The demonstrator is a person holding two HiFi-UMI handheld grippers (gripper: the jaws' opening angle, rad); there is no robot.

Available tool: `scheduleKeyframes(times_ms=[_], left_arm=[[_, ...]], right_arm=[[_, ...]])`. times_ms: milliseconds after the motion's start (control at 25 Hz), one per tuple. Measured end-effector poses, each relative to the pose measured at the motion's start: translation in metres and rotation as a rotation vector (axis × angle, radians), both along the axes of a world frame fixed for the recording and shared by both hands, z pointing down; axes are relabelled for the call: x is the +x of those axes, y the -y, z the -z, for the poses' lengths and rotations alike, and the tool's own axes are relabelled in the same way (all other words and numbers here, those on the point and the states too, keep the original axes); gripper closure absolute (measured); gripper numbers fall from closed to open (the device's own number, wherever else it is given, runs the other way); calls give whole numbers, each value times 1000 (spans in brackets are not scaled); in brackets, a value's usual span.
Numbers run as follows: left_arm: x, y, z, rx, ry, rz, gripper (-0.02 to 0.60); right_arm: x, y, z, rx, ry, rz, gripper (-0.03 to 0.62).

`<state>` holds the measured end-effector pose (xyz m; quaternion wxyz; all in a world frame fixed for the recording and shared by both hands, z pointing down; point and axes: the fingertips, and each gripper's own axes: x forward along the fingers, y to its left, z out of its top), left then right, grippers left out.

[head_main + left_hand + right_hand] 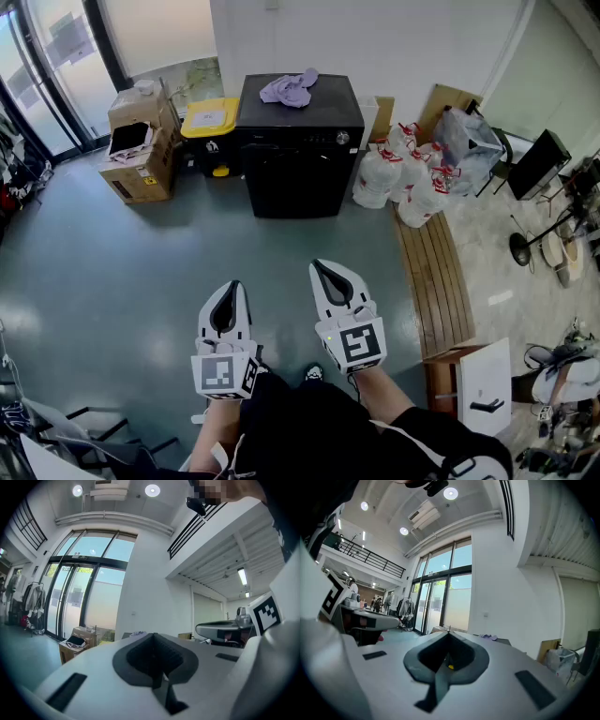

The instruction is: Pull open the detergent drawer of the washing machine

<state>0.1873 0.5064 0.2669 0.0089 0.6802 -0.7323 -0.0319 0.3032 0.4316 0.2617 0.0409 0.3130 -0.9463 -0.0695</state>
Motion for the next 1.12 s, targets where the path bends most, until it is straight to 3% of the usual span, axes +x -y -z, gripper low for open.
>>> scheduleKeyframes(times_ms=[400, 480, 560, 640, 1120], left_arm=[[-8, 5, -19, -55, -17, -42, 557], [-15, 6, -27, -74, -20, -59, 543], [-22, 5, -31, -84, -32, -86, 432], [-32, 2, -34, -86, -47, -105, 370], [-106, -14, -55, -111, -107, -153, 348]], right_arm=[[-16, -5, -10, -75, 49, 33, 585], [-24, -9, -19, -108, 45, 47, 502], [-30, -11, -27, -133, 30, 37, 445], [-37, -15, -34, -146, 14, 19, 420], [-101, -30, -61, -198, -27, -29, 345]])
